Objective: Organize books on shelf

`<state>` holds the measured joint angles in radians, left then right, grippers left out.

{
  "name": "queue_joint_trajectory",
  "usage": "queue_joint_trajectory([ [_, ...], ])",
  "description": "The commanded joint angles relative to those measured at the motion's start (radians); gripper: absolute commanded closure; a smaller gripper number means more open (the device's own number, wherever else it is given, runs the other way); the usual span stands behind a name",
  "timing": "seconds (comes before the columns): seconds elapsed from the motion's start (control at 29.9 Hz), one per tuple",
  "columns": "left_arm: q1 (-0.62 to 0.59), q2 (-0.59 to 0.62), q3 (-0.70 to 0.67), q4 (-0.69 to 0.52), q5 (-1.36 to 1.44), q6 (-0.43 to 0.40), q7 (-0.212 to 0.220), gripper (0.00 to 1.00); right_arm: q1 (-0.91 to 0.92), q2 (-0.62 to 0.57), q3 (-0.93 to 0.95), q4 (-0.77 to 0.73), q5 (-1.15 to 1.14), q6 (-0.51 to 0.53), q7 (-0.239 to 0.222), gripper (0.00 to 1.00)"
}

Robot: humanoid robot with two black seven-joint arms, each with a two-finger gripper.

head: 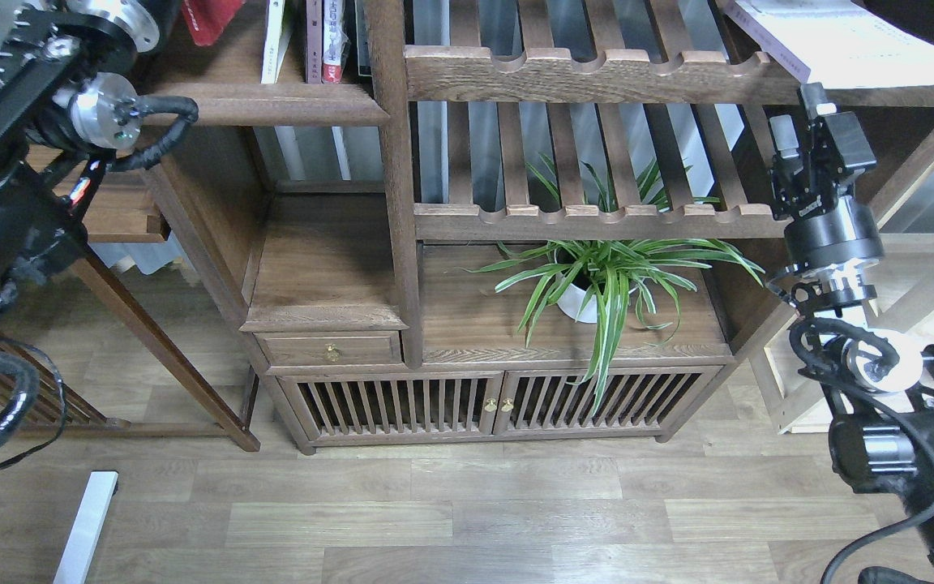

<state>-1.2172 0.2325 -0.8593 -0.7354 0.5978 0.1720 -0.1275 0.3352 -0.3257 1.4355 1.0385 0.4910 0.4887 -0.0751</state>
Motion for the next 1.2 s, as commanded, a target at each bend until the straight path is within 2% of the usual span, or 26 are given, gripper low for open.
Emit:
queue_joint_trajectory([
  [0.0,-0.004,-0.027,0.003,0.047,-0.007,0.0,-0.023,0.91,-0.001,-0.001,0.0,0.0,0.001,0.0,0.0,0.35],
  [0.27,-0.012,-0.062,0.014,0.108,-0.012,-0.002,-0.052,0.87,-0.001,-0.001,0.0,0.0,0.001,0.0,0.0,0.35],
  [0.64,-0.012,-0.082,0.063,0.123,-0.065,0.0,-0.07,0.85,-0.002,-0.004,0.003,0.0,0.001,0.0,0.0,0.35],
  [0.77,-0.012,-0.076,0.077,0.123,-0.067,0.0,-0.072,0.76,-0.002,-0.004,0.014,0.0,0.004,0.0,0.0,0.35],
  [1.17,-0.016,-0.082,0.103,0.123,-0.067,0.0,-0.072,0.68,-0.013,-0.018,0.017,0.002,0.009,0.0,0.0,0.35],
])
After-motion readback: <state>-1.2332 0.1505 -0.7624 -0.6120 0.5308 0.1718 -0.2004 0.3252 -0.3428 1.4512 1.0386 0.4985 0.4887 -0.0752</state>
